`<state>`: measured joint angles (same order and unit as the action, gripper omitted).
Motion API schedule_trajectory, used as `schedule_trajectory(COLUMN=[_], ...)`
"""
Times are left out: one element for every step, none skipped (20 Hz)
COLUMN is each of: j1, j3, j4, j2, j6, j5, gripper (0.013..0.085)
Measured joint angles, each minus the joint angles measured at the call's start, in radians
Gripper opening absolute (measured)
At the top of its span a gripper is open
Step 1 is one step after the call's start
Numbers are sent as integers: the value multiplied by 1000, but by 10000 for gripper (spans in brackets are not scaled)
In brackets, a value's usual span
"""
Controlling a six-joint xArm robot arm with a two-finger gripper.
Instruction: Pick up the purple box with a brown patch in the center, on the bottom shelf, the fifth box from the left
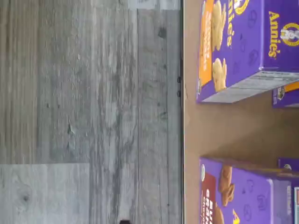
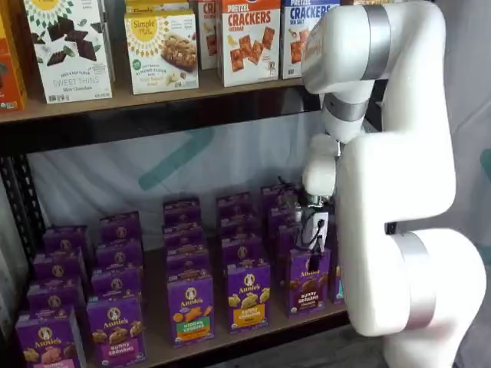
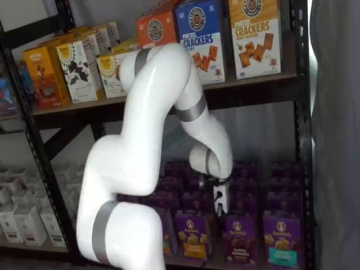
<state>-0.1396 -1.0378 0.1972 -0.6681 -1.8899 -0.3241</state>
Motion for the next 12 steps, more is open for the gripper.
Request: schedule_trajectory(j1=[-1, -6, -9, -10, -11, -11, -11, -12, -12, -12, -13, -14], j3=[-12, -51, -81, -104, -124, -142, -158, -172, -185, -198, -211, -226], j4=[-5, -14, -13, -10, -8, -6, -3, -1, 0, -3, -10, -19], j2=[-3, -19, -34, -47, -59, -71, -82, -92, -102, -112, -122, -133], j6=[4, 11, 9, 6, 4, 2, -1, -2, -3, 0, 6, 13], j5=[-21, -78, -106, -120, -129, -134, -136, -135, -133, -132, -131, -131], gripper=[850, 850, 850, 850, 850, 850, 850, 850, 850, 850, 850, 850])
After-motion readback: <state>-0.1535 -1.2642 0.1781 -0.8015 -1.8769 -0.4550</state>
